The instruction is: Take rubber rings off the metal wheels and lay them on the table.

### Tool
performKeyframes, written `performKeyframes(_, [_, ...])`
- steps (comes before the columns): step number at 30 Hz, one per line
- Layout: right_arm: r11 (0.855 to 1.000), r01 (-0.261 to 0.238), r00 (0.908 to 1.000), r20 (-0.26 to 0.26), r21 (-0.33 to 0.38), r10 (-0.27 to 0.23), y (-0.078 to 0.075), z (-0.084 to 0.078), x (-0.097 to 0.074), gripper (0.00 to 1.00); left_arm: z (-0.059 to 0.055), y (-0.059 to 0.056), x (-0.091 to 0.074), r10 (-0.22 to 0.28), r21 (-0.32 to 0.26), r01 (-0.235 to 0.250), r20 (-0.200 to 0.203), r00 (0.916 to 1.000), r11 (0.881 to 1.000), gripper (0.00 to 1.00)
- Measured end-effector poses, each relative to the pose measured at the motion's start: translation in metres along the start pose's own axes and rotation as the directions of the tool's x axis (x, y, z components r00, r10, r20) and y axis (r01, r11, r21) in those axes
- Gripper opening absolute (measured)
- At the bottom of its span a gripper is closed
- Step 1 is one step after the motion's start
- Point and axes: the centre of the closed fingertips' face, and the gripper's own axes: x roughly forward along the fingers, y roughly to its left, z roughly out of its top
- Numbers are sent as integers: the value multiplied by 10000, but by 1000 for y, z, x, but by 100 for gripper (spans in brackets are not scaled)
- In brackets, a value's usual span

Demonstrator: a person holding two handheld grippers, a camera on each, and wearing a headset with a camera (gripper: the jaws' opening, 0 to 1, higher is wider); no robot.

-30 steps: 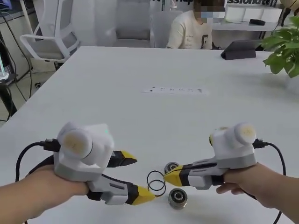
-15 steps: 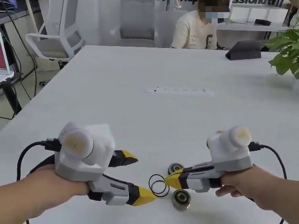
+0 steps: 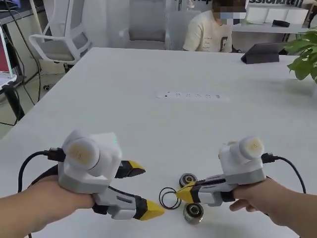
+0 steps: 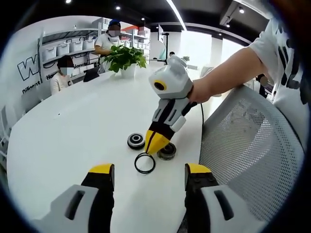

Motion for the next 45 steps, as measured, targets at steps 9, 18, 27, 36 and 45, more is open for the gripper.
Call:
performKeyframes(9, [9995, 313, 9994, -114, 56, -312, -6, -4, -1, 0, -2, -1, 1, -33, -9, 33, -79, 10000, 10000, 56])
performKeyframes(18, [9989, 471, 9988, -159, 18, -471, -9, -5, -2, 4, -4, 0, 0, 0, -51, -1, -141, 9999, 10000, 56])
performKeyframes(27, [9986, 505, 9986, 168, 120, -507, -10, 2, -11, 6, -4, 3, 0, 47, -102, -48, -170, 9998, 9999, 55])
performKeyframes(36, [9986, 516, 9963, 681, 129, -523, -10, 13, -22, 9, -1, 7, 2, 66, -61, -68, -200, 9998, 10000, 55])
performKeyframes(45, [9976, 692, 9920, 1054, 86, -697, -14, 17, -35, 11, 3, 10, 6, 50, -69, -52, -217, 9998, 10000, 55])
